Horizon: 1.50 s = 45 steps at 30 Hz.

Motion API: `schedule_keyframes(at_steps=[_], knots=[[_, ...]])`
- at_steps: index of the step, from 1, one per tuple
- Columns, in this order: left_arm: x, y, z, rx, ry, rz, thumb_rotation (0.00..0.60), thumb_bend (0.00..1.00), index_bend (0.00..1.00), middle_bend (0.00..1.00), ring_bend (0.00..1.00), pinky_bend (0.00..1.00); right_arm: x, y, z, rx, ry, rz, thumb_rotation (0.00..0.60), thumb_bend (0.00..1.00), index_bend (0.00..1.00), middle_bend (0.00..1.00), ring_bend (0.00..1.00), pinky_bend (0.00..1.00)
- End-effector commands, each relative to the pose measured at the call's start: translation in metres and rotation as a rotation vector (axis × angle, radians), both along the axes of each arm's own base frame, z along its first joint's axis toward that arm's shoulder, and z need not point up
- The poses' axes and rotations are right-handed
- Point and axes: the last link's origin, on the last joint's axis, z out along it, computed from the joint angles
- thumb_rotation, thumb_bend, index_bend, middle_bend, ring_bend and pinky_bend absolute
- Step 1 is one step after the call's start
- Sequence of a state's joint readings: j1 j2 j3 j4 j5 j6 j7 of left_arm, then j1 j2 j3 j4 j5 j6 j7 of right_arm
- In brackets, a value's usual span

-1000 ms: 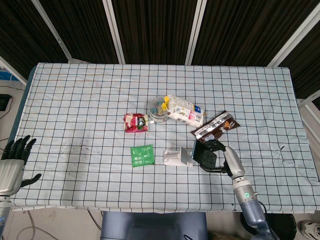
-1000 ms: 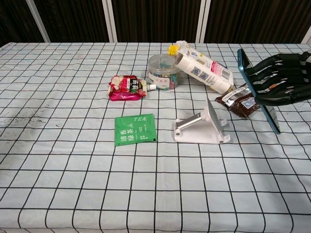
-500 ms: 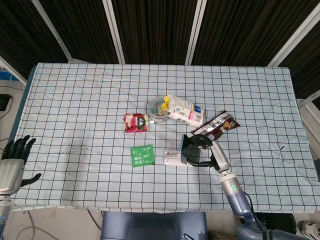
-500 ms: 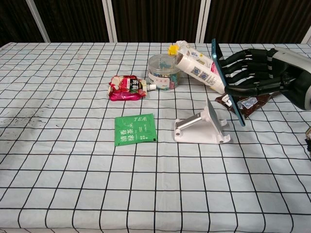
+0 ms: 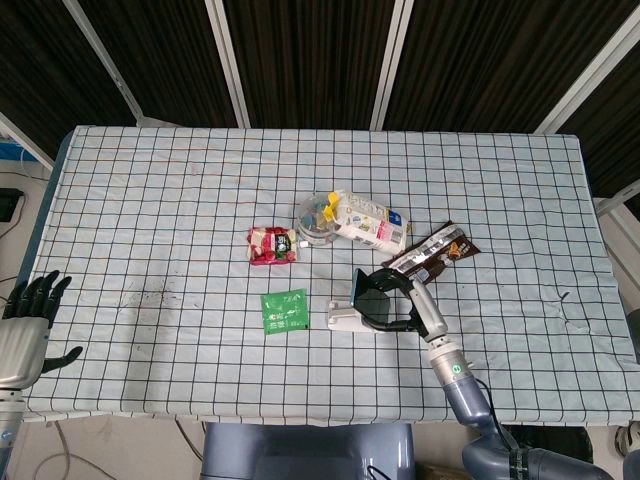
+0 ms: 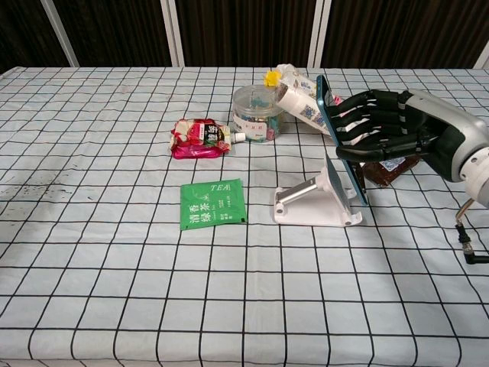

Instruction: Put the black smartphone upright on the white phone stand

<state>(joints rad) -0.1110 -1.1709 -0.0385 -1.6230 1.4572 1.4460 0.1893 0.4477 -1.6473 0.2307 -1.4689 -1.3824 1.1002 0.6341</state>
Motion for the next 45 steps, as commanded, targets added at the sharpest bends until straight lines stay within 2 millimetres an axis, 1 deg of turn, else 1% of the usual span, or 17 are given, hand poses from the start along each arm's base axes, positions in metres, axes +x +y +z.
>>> schedule_keyframes(at_steps=[1, 7, 11, 15, 24, 29, 37, 45], knots=[[0.000, 0.000, 0.000, 0.001, 0.001, 0.001, 0.600, 0.00, 0.00, 0.00, 0.00, 0.00, -0.003, -0.002, -0.002, -0.002, -0.019, -0.007, 0.600, 0.34, 0.68, 0.61, 0.45, 0.39], [0.000, 0.000, -0.001, 0.002, 0.003, 0.005, 0.600, 0.00, 0.00, 0.00, 0.00, 0.00, -0.008, -0.001, -0.004, -0.044, -0.016, 0.005, 0.600, 0.34, 0.66, 0.58, 0.42, 0.39], [0.000, 0.000, -0.001, 0.003, 0.003, 0.006, 0.600, 0.00, 0.00, 0.00, 0.00, 0.00, -0.009, 0.001, -0.006, -0.075, -0.026, 0.013, 0.600, 0.34, 0.64, 0.56, 0.39, 0.39], [0.000, 0.000, 0.000, 0.004, 0.004, 0.004, 0.600, 0.00, 0.00, 0.00, 0.00, 0.00, -0.009, 0.002, -0.009, -0.093, -0.041, 0.008, 0.600, 0.34, 0.63, 0.55, 0.39, 0.39], [0.000, 0.000, 0.000, 0.005, 0.002, 0.006, 0.600, 0.00, 0.00, 0.00, 0.00, 0.00, -0.006, 0.006, -0.017, -0.078, -0.072, 0.006, 0.600, 0.34, 0.63, 0.55, 0.38, 0.39], [-0.001, 0.000, 0.000, 0.005, 0.002, 0.006, 0.600, 0.00, 0.00, 0.00, 0.00, 0.00, -0.005, 0.007, -0.020, -0.065, -0.085, 0.006, 0.600, 0.34, 0.61, 0.53, 0.35, 0.39], [-0.001, 0.000, 0.000, 0.005, 0.001, 0.008, 0.600, 0.00, 0.00, 0.00, 0.00, 0.00, -0.009, 0.007, -0.022, -0.058, -0.105, -0.015, 0.600, 0.35, 0.60, 0.53, 0.35, 0.39], [-0.001, 0.000, 0.000, 0.006, 0.002, 0.009, 0.600, 0.00, 0.00, 0.00, 0.00, 0.00, -0.009, 0.008, -0.027, -0.054, -0.115, -0.029, 0.600, 0.35, 0.60, 0.53, 0.35, 0.38]])
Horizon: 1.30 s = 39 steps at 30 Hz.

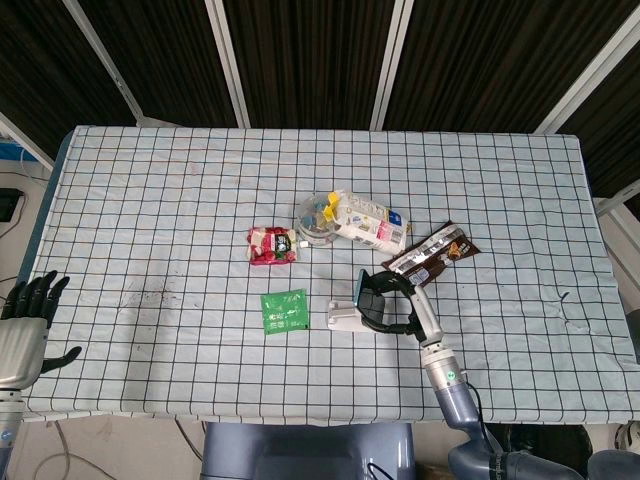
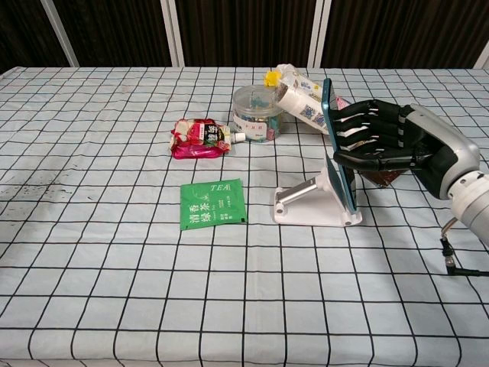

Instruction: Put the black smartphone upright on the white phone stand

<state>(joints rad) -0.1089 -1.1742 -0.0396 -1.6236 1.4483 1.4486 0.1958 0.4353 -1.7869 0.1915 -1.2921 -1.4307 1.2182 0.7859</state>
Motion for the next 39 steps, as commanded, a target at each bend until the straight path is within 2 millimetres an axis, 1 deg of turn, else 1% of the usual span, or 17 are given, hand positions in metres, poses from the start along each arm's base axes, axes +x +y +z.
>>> schedule_keyframes(at_steps=[1, 12, 23, 39], knots=[[0.000, 0.000, 0.000, 0.000, -0.001, 0.001, 0.600, 0.00, 0.00, 0.00, 0.00, 0.00, 0.000, 0.000, -0.002, 0.002, -0.002, -0.005, 0.600, 0.35, 0.60, 0.53, 0.35, 0.38], [0.000, 0.000, 0.000, 0.001, -0.004, 0.004, 0.600, 0.00, 0.00, 0.00, 0.00, 0.00, -0.006, -0.001, -0.006, -0.006, -0.004, -0.032, 0.600, 0.35, 0.60, 0.52, 0.35, 0.38], [0.000, 0.000, 0.000, 0.002, -0.004, 0.005, 0.600, 0.00, 0.00, 0.00, 0.00, 0.00, -0.008, 0.003, -0.009, 0.003, -0.006, -0.044, 0.600, 0.35, 0.60, 0.51, 0.34, 0.38], [0.000, 0.001, 0.001, 0.002, -0.008, 0.008, 0.600, 0.00, 0.00, 0.00, 0.00, 0.00, -0.004, 0.003, -0.012, -0.007, -0.011, -0.052, 0.600, 0.35, 0.59, 0.51, 0.33, 0.38]])
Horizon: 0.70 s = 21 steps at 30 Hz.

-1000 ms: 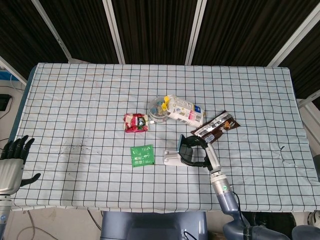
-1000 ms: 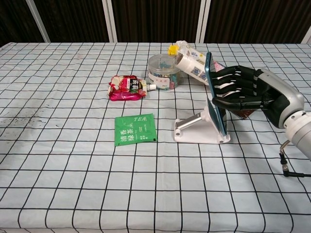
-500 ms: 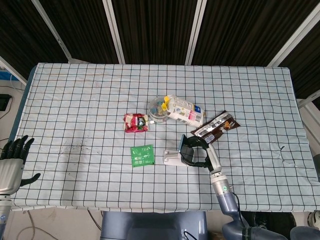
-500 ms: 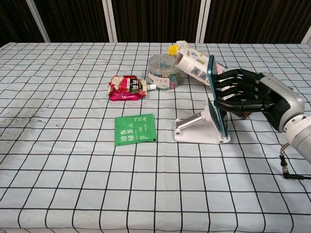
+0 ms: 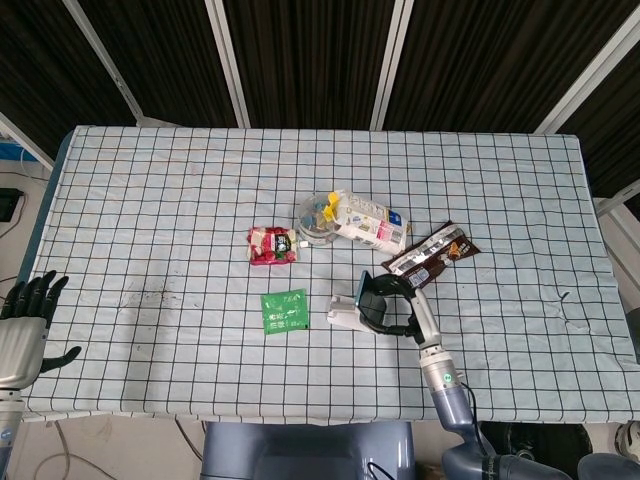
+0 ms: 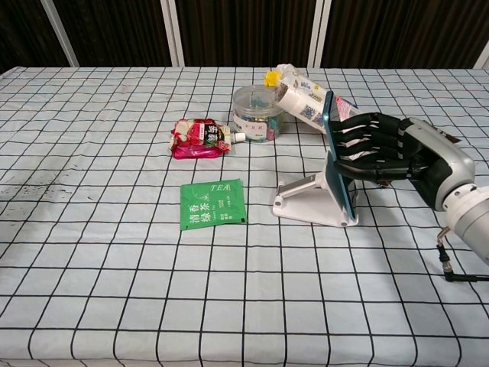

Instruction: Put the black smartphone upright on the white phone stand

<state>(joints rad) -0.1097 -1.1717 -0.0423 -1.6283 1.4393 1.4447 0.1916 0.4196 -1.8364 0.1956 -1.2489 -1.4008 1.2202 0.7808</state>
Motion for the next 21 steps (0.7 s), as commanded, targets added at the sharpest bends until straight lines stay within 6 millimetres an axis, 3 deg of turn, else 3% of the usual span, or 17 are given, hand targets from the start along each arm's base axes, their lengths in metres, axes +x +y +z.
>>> schedule_keyframes(at_steps=[1, 21], knots=[[0.0000, 0.0001, 0.0000, 0.000, -0.002, 0.001, 0.600, 0.00, 0.00, 0.00, 0.00, 0.00, 0.0023, -0.0002, 0.0000, -0.006, -0.002, 0.003, 0.600, 0.35, 0.59, 0.51, 0.33, 0.38], [0.0000, 0.0003, 0.0007, 0.001, -0.007, 0.003, 0.600, 0.00, 0.00, 0.00, 0.00, 0.00, -0.0024, 0.0016, -0.0052, -0.009, 0.035, -0.012, 0.600, 0.34, 0.56, 0.49, 0.31, 0.34]])
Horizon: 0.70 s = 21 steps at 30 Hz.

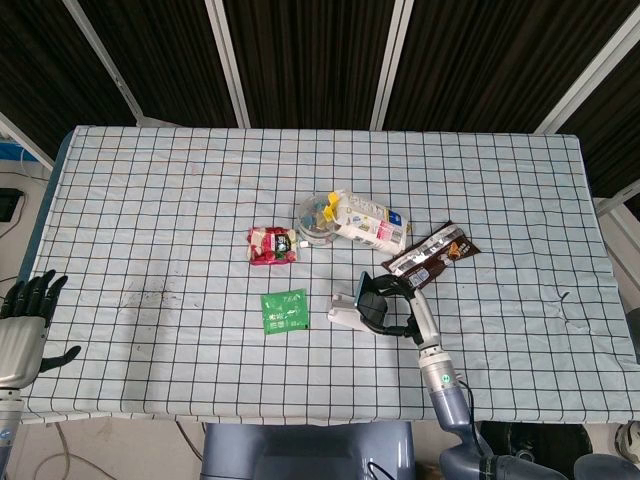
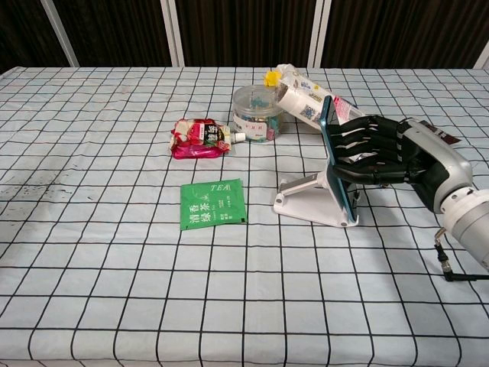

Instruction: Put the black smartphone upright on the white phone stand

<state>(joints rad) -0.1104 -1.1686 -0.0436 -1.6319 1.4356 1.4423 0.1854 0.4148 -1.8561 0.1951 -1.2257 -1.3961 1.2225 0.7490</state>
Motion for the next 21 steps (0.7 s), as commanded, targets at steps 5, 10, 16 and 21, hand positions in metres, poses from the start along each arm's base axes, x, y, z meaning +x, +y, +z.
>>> schedule_keyframes(at_steps=[5, 10, 16, 21], knots=[[-0.0001, 0.0000, 0.0000, 0.001, 0.001, 0.000, 0.600, 0.00, 0.00, 0.00, 0.00, 0.00, -0.0009, 0.0014, -0.0013, -0.010, 0.013, -0.009, 0.600, 0.31, 0.55, 0.48, 0.30, 0.31], [-0.0003, 0.0001, 0.0002, 0.001, 0.000, 0.002, 0.600, 0.00, 0.00, 0.00, 0.00, 0.00, 0.0002, 0.0019, -0.0017, -0.012, 0.010, -0.009, 0.600, 0.31, 0.55, 0.48, 0.30, 0.31], [-0.0003, 0.0002, 0.0001, 0.001, -0.001, 0.001, 0.600, 0.00, 0.00, 0.00, 0.00, 0.00, 0.0039, 0.0037, -0.0018, -0.010, 0.008, 0.004, 0.600, 0.31, 0.55, 0.48, 0.30, 0.31], [-0.0001, 0.0002, 0.0003, 0.001, -0.004, 0.000, 0.600, 0.00, 0.00, 0.00, 0.00, 0.00, 0.0067, 0.0049, -0.0019, -0.008, 0.006, 0.008, 0.600, 0.30, 0.55, 0.48, 0.30, 0.31]])
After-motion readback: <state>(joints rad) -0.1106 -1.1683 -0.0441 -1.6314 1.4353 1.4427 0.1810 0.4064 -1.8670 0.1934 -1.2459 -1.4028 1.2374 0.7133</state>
